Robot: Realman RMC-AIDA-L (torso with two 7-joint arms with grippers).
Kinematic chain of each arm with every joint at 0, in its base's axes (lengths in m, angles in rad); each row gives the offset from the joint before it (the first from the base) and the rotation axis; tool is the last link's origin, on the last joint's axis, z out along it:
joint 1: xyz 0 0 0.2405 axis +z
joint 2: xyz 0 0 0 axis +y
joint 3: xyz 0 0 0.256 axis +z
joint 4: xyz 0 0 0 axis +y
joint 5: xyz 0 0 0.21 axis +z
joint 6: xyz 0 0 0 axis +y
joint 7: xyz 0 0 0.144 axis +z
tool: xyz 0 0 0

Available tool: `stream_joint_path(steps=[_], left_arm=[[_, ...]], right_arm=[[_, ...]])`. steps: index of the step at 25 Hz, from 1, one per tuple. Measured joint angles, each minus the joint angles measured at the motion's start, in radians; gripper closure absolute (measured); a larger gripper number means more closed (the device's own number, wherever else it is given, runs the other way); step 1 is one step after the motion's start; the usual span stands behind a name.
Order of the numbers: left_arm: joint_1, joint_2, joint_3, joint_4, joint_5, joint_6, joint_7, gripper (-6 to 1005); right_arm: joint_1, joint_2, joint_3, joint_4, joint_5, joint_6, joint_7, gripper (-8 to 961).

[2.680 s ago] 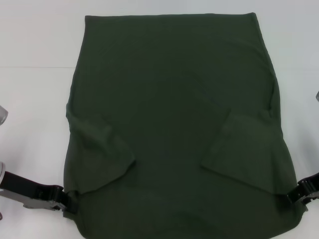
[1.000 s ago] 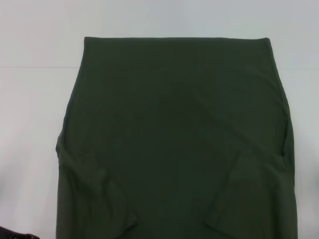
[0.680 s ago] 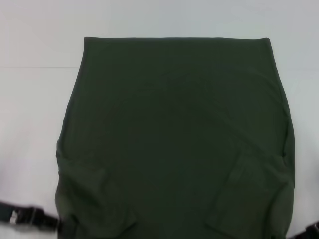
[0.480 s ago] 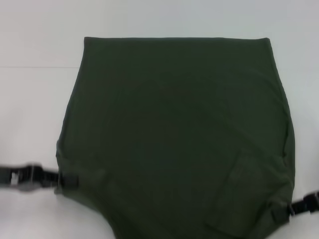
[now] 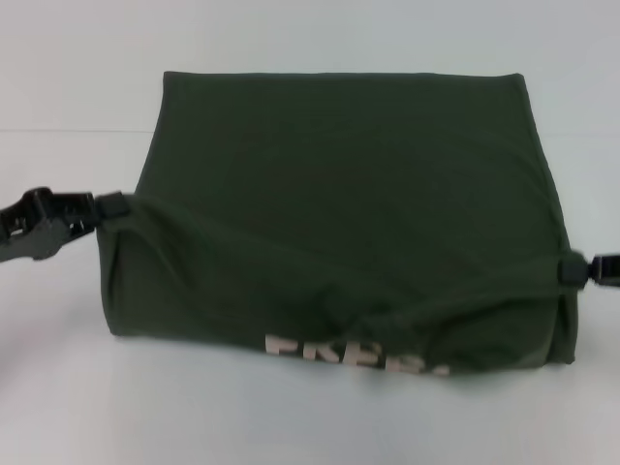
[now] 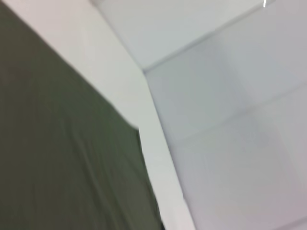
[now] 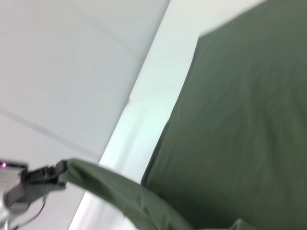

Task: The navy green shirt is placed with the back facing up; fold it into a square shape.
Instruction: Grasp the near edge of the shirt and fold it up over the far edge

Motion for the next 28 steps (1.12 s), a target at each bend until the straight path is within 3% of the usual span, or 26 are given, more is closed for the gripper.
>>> stream_joint_path(steps=[2, 3, 12, 17, 28], left_arm=[[-0.001, -0.003, 0.000, -0.012, -0.016, -0.022, 0.008, 962], [-0.005, -0.014, 0.000, -0.030, -0.050, -0.081, 0.019, 962], [-0.033, -0.072, 0.007, -0.045, -0.116, -0.273, 0.061, 962], [-0.059, -0.079, 0.010, -0.078, -0.127, -0.345, 0.102, 963], [-0.097, -0.086, 0.013, -0.087, -0.131, -0.417, 0.146, 963]], right_arm=[[-0.003, -0.003, 0.002, 0.019, 0.029, 0.044, -0.014, 888], [-0.007, -0.003, 0.003, 0.025, 0.047, 0.065, -0.023, 888], [-0.020, 0.032, 0.005, 0.052, 0.111, 0.283, -0.100, 889], [-0.006, 0.056, 0.002, 0.063, 0.114, 0.438, -0.132, 889], [0.059, 0.065, -0.010, 0.065, 0.123, 0.570, -0.192, 889]])
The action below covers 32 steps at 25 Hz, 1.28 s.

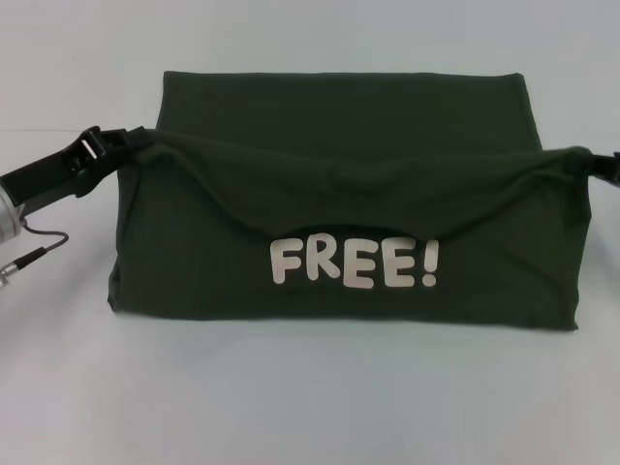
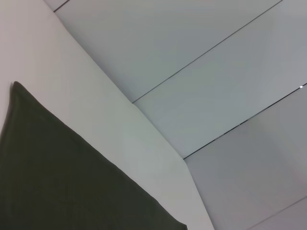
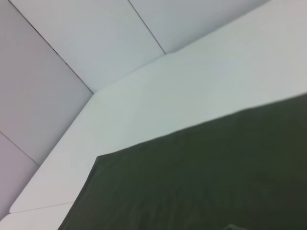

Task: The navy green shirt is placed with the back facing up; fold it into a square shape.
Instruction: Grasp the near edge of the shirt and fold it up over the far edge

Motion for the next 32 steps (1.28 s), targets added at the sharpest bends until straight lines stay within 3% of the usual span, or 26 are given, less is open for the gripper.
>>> stream_joint_path(steps=[10, 20, 26, 32], left_arm=[[-0.013, -0.027, -0.001, 0.000, -0.016, -0.066, 0.039, 962], [-0.043, -0.036, 0.009, -0.001, -0.041, -0.144, 0.072, 962], [-0.061, -0.071, 0.039, 0.000, -0.041, -0.286, 0.148, 962], [-0.075, -0.099, 0.039, -0.001, -0.041, -0.344, 0.203, 963]], right_arm=[[0.048, 0.016, -0.071, -0.005, 0.001, 0.083, -0.023, 889], [0.063, 0.020, -0.075, -0.010, 0.004, 0.107, -0.037, 888], [0.064, 0.044, -0.081, 0.000, 0.004, 0.161, -0.049, 888], [0.069, 0.071, -0.087, 0.003, 0.004, 0.225, -0.083, 888]])
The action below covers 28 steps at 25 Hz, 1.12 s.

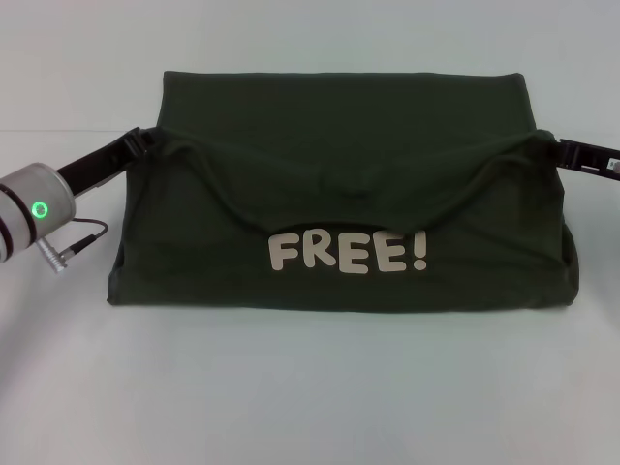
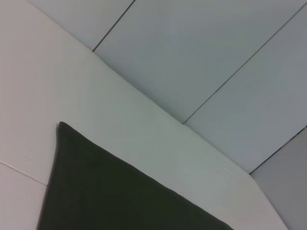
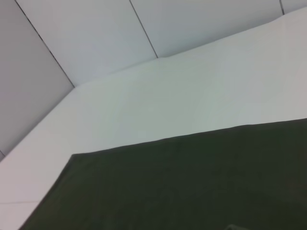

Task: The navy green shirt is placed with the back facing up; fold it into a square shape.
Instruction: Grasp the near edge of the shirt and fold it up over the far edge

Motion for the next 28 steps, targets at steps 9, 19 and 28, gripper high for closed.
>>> stream_joint_path(steps=[9, 19, 28], left_arm=[[-0.036, -0.020, 0.002, -0.036, -0.001, -0.093, 0.070, 961], [-0.049, -0.021, 0.003, -0.052, -0.001, -0.125, 0.091, 941], [-0.053, -0.022, 0.003, -0.070, -0.032, -0.161, 0.086, 924]], right_arm=[[0.007, 0.026, -0.091, 0.001, 0.000, 0.124, -0.020, 889], [0.017, 0.029, -0.142, 0.015, -0.001, 0.179, -0.020, 889], [0.009, 0.032, -0.146, 0.016, 0.037, 0.207, -0.023, 888]])
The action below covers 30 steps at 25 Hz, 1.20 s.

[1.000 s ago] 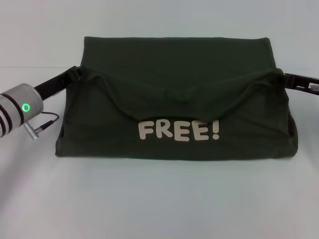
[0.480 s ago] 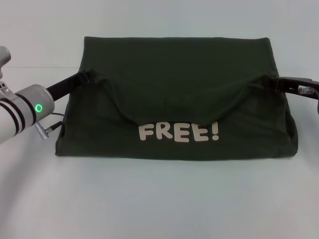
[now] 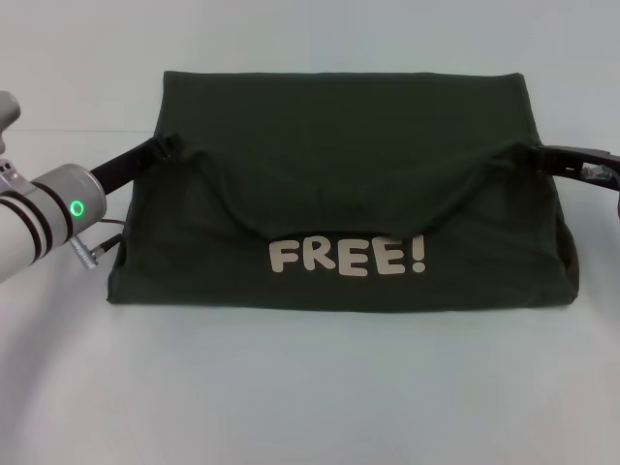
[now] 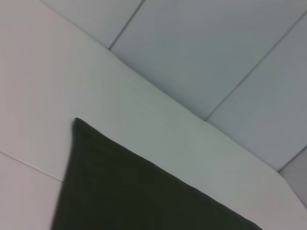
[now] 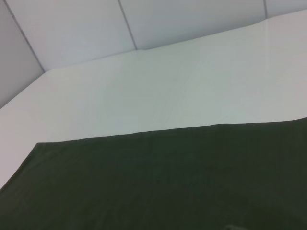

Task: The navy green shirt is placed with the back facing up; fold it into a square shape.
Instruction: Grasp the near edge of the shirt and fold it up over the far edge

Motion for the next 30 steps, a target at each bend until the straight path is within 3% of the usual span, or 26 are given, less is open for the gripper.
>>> stream_joint_path(steps=[4, 7, 9, 17, 20, 22, 25, 28, 30], left_arm=[[0.008, 0.000, -0.002, -0.009, -0.048, -0.073, -0.002, 916], [0.015, 0.002, -0.002, -0.015, -0.066, -0.092, -0.002, 910], [0.017, 0.004, -0.006, -0.025, -0.070, -0.108, -0.002, 724], [0.035, 0.012, 0.002, -0.031, -0.072, -0.091, -0.013, 452], [0.072, 0.045, 0.011, -0.030, -0.070, 0.059, -0.045, 391], [0.103, 0.083, 0.032, -0.032, -0.058, 0.186, -0.090, 363], [0.162, 0.165, 0.178, -0.022, -0.040, 0.352, -0.248, 339], [0.193, 0.205, 0.268, 0.007, 0.005, 0.428, -0.336, 316], [0.206, 0.211, 0.283, 0.047, 0.086, 0.450, -0.361, 300]], right_arm=[[-0.013, -0.001, -0.001, 0.000, 0.007, 0.022, 0.000, 888], [-0.019, -0.003, -0.003, 0.006, 0.006, 0.039, 0.003, 743], [-0.023, -0.004, -0.001, 0.010, 0.006, 0.048, 0.004, 668], [-0.051, -0.004, 0.018, 0.002, 0.023, 0.019, 0.014, 300], [-0.107, -0.025, 0.025, -0.022, 0.113, -0.140, 0.006, 201], [-0.124, -0.032, 0.025, -0.028, 0.135, -0.184, 0.005, 135], [-0.176, -0.059, 0.027, -0.039, 0.193, -0.338, 0.000, 91], [-0.217, -0.079, 0.030, -0.041, 0.223, -0.465, -0.009, 74], [-0.235, -0.082, 0.032, -0.041, 0.227, -0.518, -0.016, 63]])
